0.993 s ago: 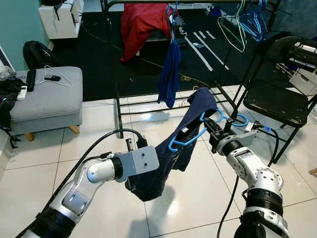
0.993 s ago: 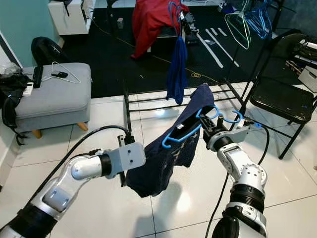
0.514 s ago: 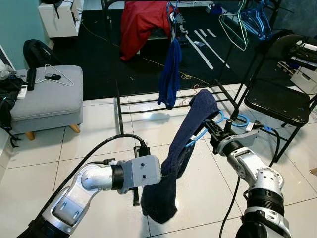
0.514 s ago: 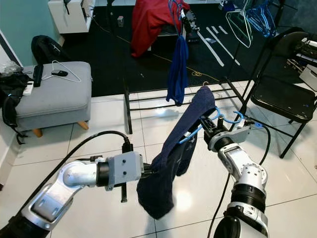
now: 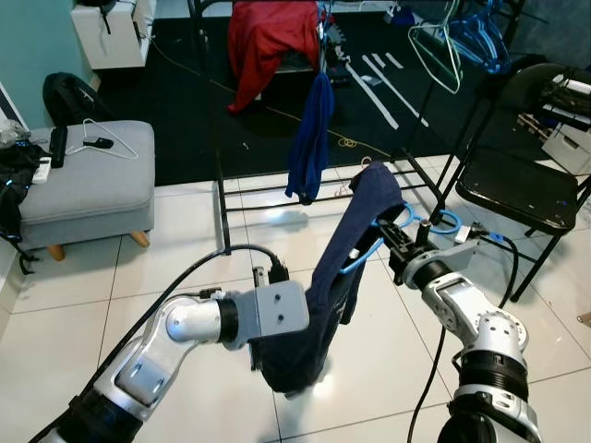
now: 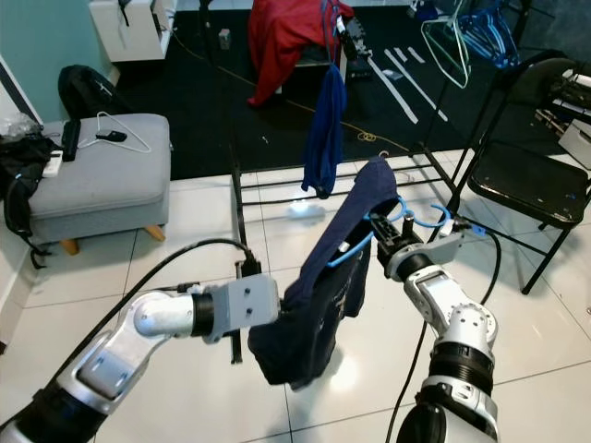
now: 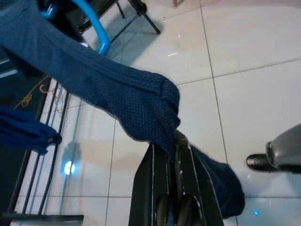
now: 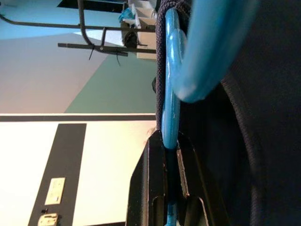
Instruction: Hang hanger
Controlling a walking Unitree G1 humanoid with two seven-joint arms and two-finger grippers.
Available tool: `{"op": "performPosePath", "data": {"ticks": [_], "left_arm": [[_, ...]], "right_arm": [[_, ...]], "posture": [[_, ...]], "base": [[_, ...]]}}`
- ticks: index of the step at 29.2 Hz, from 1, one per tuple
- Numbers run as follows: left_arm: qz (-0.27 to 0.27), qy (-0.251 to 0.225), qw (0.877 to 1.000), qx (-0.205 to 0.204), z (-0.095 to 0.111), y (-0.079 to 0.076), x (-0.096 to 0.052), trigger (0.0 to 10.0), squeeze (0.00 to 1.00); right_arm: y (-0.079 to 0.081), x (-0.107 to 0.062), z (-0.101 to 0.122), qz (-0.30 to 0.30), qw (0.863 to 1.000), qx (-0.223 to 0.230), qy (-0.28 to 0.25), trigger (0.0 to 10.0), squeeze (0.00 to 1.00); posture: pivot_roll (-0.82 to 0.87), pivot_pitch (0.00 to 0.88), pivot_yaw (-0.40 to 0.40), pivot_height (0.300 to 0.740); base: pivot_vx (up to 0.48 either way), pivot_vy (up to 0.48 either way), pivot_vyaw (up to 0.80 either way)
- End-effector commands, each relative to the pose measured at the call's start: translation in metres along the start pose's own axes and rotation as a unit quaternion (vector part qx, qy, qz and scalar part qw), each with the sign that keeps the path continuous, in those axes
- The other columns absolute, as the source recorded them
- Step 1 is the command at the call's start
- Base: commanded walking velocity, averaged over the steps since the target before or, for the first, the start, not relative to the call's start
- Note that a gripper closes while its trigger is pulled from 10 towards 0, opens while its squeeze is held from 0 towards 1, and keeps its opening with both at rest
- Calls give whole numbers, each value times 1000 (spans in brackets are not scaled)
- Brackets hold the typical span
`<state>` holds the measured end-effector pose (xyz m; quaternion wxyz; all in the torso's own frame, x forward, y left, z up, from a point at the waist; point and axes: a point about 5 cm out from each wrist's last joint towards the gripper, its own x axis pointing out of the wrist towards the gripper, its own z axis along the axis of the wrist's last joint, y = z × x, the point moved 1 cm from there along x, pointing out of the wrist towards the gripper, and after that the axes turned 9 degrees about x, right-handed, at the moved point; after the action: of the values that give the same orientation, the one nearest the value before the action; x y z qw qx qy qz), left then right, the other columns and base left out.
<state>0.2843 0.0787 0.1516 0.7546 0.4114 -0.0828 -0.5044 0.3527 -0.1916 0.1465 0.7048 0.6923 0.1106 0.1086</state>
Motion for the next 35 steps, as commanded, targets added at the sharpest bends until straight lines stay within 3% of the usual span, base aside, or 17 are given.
{"op": "performPosePath", "data": {"ticks": [1,7,10,15,22,28,33,35], "left_arm": [[11,35,999,2,-11,3,6,10000,0],[25,33,999,-5,-8,10,8,10000,0],[19,-67,996,-62,21,12,2,10000,0],[-28,-137,986,-91,44,3,-9,10000,0],[-63,-146,983,-95,48,-8,-15,10000,0],[-56,-141,984,-96,51,-8,-10,10000,0],[-33,-112,987,-106,53,-5,16,10000,0],[-29,-105,988,-107,52,-5,20,10000,0]], "right_arm": [[3,-3,-1,11,1000,-1,4,10000,0],[1,-4,-2,6,1000,-3,7,10000,0],[-7,-6,0,-16,1000,-27,4,10000,0],[-10,-7,3,-27,999,-35,-6,10000,0],[-9,-8,9,-28,999,-36,-15,10000,0],[-5,-6,8,-21,999,-35,-16,10000,0],[1,-1,-2,-7,999,-33,3,10000,0],[1,-1,-3,-6,1000,-31,2,10000,0]], "posture": [[-37,131,-38,740],[-38,132,-37,740],[-38,130,-37,740],[-35,127,-37,740],[-32,122,-40,740],[-32,118,-41,740],[-38,110,-42,740],[-41,112,-41,740]], "base": [[0,0,0],[0,0,0],[0,0,0],[0,0,0],[0,0,0],[0,0,0],[0,0,0],[0,0,0]]}}
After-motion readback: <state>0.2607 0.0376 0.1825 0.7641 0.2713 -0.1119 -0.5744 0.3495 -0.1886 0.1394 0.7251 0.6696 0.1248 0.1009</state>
